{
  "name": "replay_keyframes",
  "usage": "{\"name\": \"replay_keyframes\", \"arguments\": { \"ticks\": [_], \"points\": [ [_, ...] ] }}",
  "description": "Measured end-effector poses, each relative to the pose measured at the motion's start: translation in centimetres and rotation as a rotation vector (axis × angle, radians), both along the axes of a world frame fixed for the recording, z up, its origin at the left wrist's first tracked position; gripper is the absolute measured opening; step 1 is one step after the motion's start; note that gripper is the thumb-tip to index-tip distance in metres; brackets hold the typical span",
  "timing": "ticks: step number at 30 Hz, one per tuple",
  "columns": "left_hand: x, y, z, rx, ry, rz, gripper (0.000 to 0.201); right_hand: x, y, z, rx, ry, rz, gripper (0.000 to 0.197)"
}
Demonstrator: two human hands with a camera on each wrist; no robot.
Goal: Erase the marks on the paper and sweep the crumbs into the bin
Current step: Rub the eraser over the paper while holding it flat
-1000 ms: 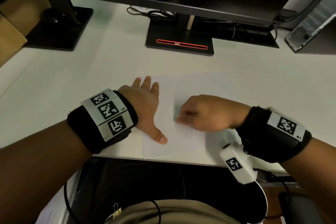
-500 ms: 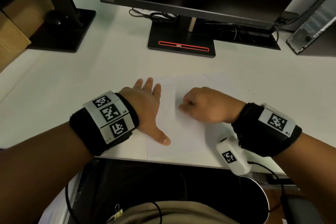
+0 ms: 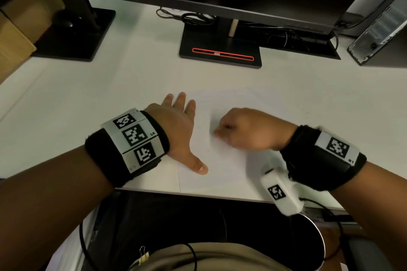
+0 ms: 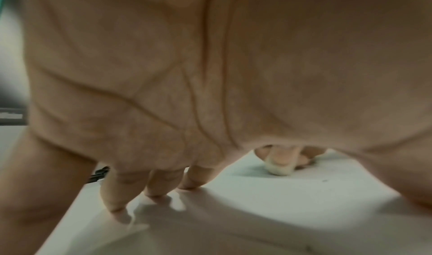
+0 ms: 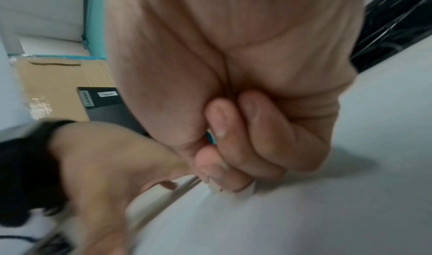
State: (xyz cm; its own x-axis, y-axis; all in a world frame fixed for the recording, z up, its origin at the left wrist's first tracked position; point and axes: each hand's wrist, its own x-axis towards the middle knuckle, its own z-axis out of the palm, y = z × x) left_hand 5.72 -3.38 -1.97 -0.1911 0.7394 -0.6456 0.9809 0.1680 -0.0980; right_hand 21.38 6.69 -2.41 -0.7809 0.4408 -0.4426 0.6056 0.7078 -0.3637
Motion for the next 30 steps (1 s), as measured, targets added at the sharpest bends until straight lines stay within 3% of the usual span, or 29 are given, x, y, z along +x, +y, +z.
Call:
{"name": "replay_keyframes", "arguments": {
  "ticks": [3, 7, 12, 17, 22, 26, 30],
  "points": [
    [0.1, 0.1, 0.1, -0.011, 0.0, 0.008, 0.158, 0.0, 0.7, 0.2, 0.031, 0.029, -0.07, 0.044],
    [0.1, 0.1, 0.0, 0.0, 0.003, 0.004, 0.157, 0.2, -1.7, 0.1, -0.062, -0.023, 0.048, 0.043],
    [0.2, 0.1, 0.2, -0.013, 0.004, 0.007, 0.157, 0.0, 0.7, 0.4, 0.011, 0.023, -0.087, 0.043],
    [0.2, 0.0, 0.0, 0.012, 0.016, -0.004, 0.156, -0.2, -2.0, 0.3, -0.072, -0.04, 0.067, 0.043],
    [0.3, -0.1, 0.1, 0.004, 0.024, -0.003, 0.156, -0.6, 0.2, 0.4, 0.026, 0.027, -0.057, 0.044],
    [0.2, -0.1, -0.1, 0.018, 0.024, -0.007, 0.156, -0.9, -2.3, 0.0, -0.046, -0.017, 0.099, 0.044],
    [0.2, -0.1, 0.0, 0.014, 0.023, -0.002, 0.156, -1.3, -0.2, 0.4, -0.003, 0.007, -0.009, 0.046]
  ]
}}
